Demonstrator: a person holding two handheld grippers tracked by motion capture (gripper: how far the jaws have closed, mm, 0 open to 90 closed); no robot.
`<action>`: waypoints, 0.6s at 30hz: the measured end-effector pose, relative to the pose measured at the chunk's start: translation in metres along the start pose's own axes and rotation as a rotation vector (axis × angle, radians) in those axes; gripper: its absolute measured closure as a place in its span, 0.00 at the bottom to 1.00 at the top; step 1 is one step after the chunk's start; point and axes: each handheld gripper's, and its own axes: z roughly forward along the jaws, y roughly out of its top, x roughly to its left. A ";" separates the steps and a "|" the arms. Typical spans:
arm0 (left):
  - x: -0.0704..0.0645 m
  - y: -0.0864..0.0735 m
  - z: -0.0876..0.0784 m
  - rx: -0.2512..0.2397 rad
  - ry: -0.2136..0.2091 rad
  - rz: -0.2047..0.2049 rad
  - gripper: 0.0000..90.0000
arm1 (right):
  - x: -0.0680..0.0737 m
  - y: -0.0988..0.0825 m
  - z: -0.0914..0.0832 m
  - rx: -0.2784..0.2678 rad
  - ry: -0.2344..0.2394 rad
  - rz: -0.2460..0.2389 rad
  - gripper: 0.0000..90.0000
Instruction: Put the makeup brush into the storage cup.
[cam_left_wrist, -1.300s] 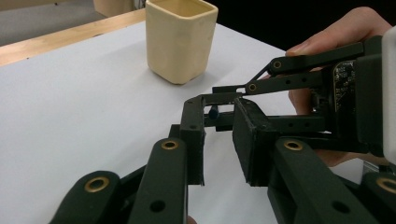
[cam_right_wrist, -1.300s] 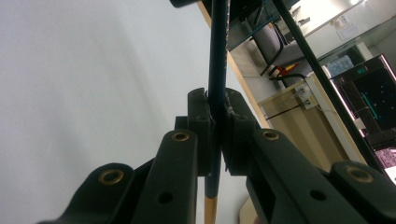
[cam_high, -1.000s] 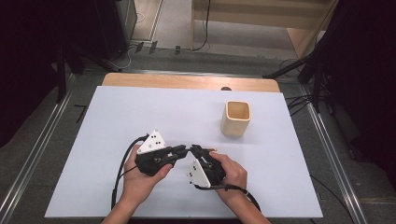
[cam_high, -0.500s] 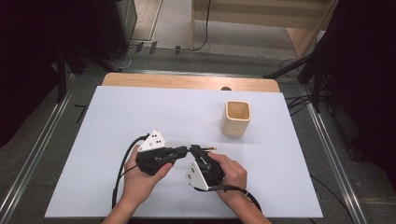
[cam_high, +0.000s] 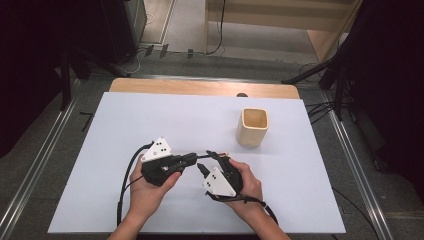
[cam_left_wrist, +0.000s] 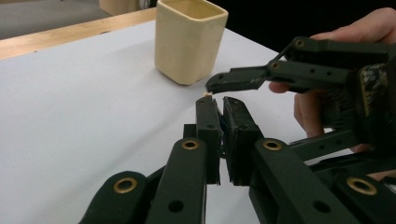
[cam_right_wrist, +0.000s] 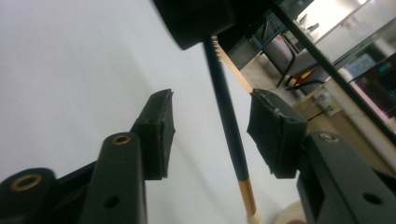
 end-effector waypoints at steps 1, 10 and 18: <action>0.001 0.000 -0.001 -0.004 0.003 -0.002 0.96 | -0.002 -0.001 -0.001 -0.012 0.005 0.047 0.53; 0.005 -0.001 -0.008 -0.058 0.046 -0.011 0.96 | -0.017 -0.005 -0.010 -0.039 0.020 0.316 0.46; 0.005 -0.002 -0.013 -0.111 0.080 -0.013 0.96 | -0.025 -0.004 -0.018 -0.091 0.073 0.550 0.44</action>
